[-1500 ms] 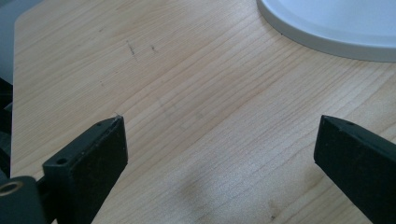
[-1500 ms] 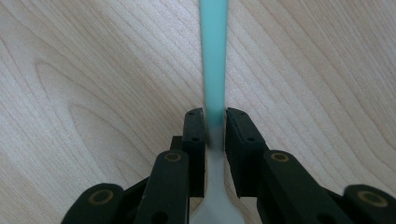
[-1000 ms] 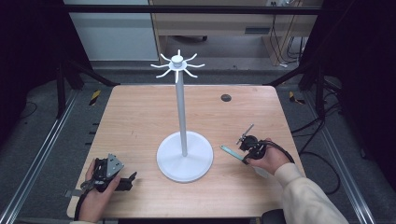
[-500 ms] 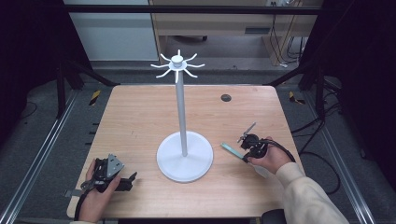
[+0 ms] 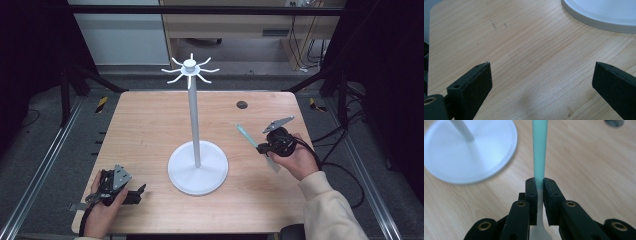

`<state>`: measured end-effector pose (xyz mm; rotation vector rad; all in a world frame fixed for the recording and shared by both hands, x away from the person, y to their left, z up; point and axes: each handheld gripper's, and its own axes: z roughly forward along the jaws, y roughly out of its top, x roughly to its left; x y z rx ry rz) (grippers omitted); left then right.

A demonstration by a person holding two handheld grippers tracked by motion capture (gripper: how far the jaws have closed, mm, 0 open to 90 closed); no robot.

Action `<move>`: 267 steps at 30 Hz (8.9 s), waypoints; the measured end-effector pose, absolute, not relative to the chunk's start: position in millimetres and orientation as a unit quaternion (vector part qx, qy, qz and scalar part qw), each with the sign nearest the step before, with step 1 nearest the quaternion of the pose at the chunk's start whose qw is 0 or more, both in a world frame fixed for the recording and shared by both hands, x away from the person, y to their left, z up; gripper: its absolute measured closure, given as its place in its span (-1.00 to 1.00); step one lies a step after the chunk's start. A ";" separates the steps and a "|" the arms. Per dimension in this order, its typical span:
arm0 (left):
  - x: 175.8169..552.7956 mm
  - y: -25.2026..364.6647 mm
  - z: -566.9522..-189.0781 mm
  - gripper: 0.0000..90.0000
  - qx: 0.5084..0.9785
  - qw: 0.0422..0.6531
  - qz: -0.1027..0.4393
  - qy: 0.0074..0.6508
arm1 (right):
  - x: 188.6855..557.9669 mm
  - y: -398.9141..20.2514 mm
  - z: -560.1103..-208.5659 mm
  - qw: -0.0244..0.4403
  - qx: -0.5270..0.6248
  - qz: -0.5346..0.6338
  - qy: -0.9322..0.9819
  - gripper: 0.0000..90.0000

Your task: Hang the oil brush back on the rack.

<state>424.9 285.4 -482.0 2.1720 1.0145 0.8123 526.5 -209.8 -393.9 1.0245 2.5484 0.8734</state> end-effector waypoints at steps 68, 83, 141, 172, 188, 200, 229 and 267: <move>438.1 314.1 -480.0 -0.82 0.754 0.282 0.354 0.476 | 476.5 -176.6 -291.5 0.233 0.309 0.571 0.724 0.83; 439.6 312.6 -482.7 -0.84 0.760 0.280 0.341 0.477 | 467.7 -177.0 -281.0 0.234 0.296 0.583 0.719 0.83; 437.8 314.8 -481.1 -0.93 0.771 0.307 0.309 0.464 | 436.8 -152.4 -255.3 0.225 0.223 0.609 0.727 0.83; 438.2 313.5 -482.5 -0.93 0.776 0.303 0.305 0.462 | 439.0 -135.4 -255.8 0.220 0.215 0.596 0.742 0.83; 438.9 314.6 -483.3 -0.93 0.774 0.303 0.303 0.466 | 451.3 -116.6 -262.9 0.226 0.221 0.597 0.738 0.83; 439.6 314.6 -483.1 -0.93 0.774 0.304 0.304 0.465 | 456.3 -108.6 -267.8 0.230 0.223 0.597 0.735 0.83; 437.6 313.2 -482.4 -0.93 0.776 0.306 0.303 0.461 | 479.5 -151.4 -300.6 0.304 0.346 0.518 0.721 -0.53; 437.6 311.8 -482.7 -0.93 0.781 0.309 0.304 0.449 | 502.9 -180.0 -441.4 0.242 0.428 0.377 0.785 -0.69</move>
